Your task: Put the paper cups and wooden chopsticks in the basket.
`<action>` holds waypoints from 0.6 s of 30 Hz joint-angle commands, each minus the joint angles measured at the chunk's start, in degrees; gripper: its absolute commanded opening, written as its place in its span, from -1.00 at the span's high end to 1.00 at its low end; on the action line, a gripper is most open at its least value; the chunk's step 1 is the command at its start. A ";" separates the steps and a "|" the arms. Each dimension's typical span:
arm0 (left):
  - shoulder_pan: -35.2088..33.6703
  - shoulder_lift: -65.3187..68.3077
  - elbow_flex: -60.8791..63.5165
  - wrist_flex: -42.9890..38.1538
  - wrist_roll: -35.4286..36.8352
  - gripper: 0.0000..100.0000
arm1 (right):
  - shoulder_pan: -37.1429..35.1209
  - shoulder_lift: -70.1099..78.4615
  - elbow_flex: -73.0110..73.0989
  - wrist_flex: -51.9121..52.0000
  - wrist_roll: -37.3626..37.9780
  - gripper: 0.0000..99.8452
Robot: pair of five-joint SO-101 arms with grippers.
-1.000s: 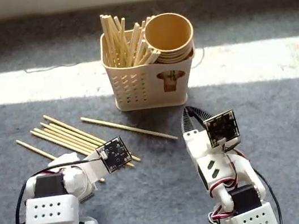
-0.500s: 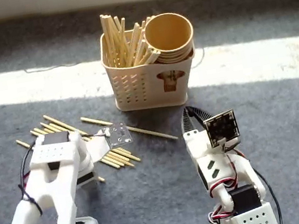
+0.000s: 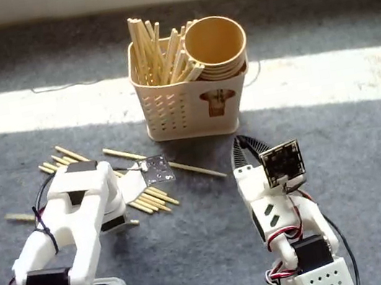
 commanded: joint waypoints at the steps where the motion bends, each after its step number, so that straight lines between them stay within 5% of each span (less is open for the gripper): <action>1: 0.48 0.13 -1.63 -1.58 -0.44 0.99 | 0.57 -0.66 6.20 -1.80 0.62 0.99; 18: 0.22 -0.22 -14.29 22.86 -0.44 0.99 | 0.48 -0.66 6.20 -1.80 0.62 0.99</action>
